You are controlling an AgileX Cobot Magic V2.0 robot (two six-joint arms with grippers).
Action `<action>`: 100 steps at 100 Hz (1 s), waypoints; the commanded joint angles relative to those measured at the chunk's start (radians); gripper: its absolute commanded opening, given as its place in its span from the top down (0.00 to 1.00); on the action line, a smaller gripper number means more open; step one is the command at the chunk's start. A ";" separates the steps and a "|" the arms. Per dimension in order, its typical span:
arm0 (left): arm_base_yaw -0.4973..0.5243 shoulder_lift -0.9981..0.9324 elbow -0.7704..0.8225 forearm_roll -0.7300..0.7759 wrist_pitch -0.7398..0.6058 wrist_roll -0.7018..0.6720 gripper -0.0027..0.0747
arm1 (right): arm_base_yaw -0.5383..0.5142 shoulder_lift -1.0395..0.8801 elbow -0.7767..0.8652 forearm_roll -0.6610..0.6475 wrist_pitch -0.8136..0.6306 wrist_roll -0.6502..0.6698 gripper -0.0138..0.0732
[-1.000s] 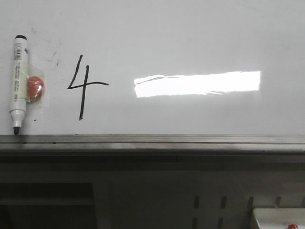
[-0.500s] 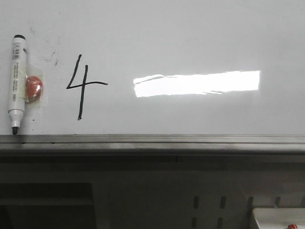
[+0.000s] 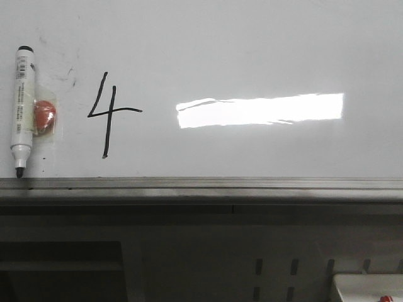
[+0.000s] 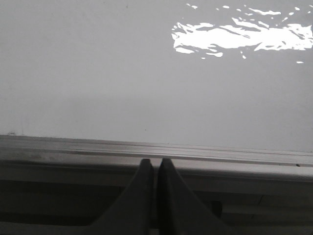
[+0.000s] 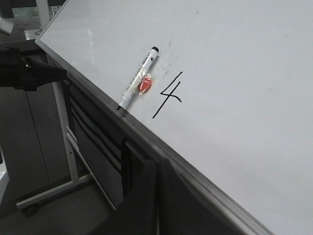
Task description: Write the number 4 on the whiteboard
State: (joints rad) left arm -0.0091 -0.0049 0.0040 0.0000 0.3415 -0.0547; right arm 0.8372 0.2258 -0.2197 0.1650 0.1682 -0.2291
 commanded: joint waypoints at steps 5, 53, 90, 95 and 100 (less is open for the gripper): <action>-0.007 -0.027 0.034 0.000 -0.044 -0.002 0.99 | -0.007 0.005 -0.028 -0.005 -0.076 -0.011 0.92; -0.007 -0.027 0.034 0.000 -0.044 -0.002 0.99 | -0.174 0.005 -0.024 -0.032 -0.136 -0.011 0.92; -0.007 -0.027 0.034 0.000 -0.044 -0.002 0.99 | -0.669 -0.059 0.111 -0.088 -0.071 -0.011 0.92; -0.007 -0.027 0.034 0.000 -0.044 -0.002 0.99 | -0.700 -0.104 0.118 -0.128 0.005 -0.002 0.92; -0.007 -0.027 0.034 0.000 -0.044 -0.002 0.99 | -0.734 -0.143 0.125 -0.165 0.076 0.040 0.92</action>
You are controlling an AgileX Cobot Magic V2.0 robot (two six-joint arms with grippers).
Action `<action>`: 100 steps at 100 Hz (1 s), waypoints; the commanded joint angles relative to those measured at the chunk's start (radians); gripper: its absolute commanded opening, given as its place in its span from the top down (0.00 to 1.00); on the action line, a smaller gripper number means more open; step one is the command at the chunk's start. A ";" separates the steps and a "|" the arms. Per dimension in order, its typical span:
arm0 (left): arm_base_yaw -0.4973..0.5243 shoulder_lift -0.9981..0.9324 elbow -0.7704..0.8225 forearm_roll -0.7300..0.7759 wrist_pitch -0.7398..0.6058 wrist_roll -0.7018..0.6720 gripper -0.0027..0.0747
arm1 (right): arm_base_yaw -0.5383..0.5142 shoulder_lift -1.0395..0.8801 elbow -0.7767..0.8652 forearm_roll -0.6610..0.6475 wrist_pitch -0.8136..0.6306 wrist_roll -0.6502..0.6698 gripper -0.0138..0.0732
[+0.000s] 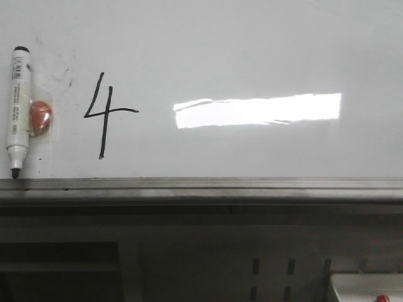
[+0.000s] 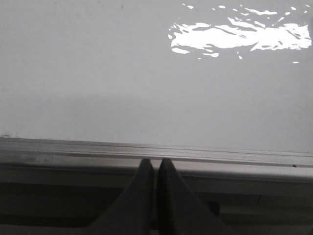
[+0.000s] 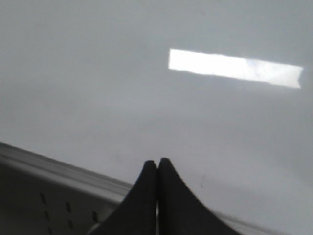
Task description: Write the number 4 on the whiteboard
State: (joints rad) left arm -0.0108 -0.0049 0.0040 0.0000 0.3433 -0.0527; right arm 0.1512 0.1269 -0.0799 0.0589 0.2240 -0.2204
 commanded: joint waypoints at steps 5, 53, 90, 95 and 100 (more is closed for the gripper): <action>-0.005 -0.027 0.034 0.000 -0.045 -0.004 0.99 | -0.077 -0.081 -0.008 -0.085 0.071 0.097 0.92; -0.005 -0.025 0.034 0.000 -0.045 -0.004 0.99 | -0.177 -0.152 0.115 -0.087 0.094 0.227 0.92; -0.005 -0.025 0.034 0.000 -0.045 -0.004 0.99 | -0.177 -0.152 0.115 -0.087 0.094 0.227 0.92; -0.005 -0.025 0.034 0.000 -0.045 -0.004 0.99 | -0.177 -0.152 0.115 -0.087 0.094 0.227 0.92; -0.005 -0.025 0.034 0.000 -0.045 -0.004 0.99 | -0.177 -0.152 0.115 -0.087 0.094 0.227 0.92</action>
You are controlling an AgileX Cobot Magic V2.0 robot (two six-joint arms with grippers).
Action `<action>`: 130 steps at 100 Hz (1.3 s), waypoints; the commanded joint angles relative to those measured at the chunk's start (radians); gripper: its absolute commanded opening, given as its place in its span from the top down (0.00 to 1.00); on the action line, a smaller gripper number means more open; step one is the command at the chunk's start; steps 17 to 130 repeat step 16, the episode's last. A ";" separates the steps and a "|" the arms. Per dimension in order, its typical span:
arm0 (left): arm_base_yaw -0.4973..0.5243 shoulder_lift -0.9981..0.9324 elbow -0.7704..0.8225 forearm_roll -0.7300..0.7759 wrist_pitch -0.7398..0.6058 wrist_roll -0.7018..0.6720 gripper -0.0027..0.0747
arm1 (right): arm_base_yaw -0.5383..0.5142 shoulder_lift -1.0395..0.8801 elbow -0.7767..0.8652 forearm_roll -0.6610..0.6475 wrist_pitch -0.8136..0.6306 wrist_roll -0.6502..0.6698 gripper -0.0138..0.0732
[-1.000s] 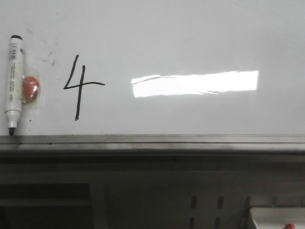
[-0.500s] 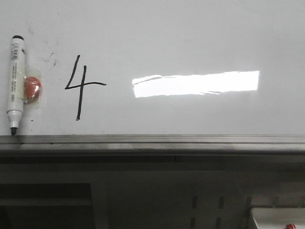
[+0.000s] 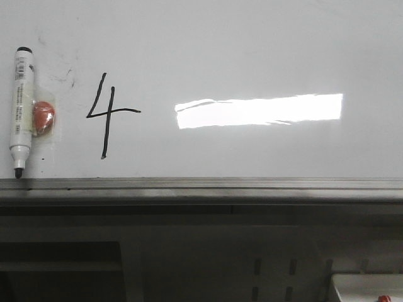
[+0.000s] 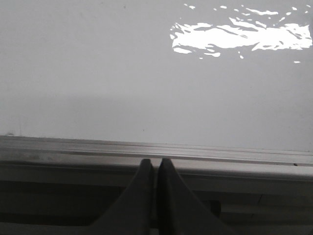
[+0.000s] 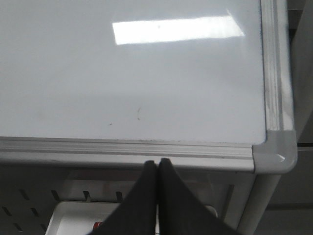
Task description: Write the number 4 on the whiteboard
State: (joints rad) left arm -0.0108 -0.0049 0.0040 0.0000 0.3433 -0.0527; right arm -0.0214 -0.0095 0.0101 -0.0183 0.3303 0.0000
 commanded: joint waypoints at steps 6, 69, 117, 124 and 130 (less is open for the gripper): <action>-0.005 -0.025 0.034 0.000 -0.045 -0.004 0.99 | -0.005 -0.016 0.025 -0.010 -0.012 0.006 0.92; -0.005 -0.025 0.034 0.000 -0.045 -0.004 0.99 | -0.005 -0.016 0.025 -0.010 -0.012 0.006 0.92; -0.005 -0.025 0.034 0.000 -0.045 -0.004 0.99 | -0.005 -0.016 0.025 -0.010 -0.012 0.006 0.92; -0.005 -0.025 0.034 0.000 -0.045 -0.004 0.99 | -0.005 -0.016 0.025 -0.010 -0.012 0.006 0.92; -0.005 -0.025 0.034 0.000 -0.045 -0.004 0.99 | -0.005 -0.016 0.025 -0.010 -0.012 0.006 0.92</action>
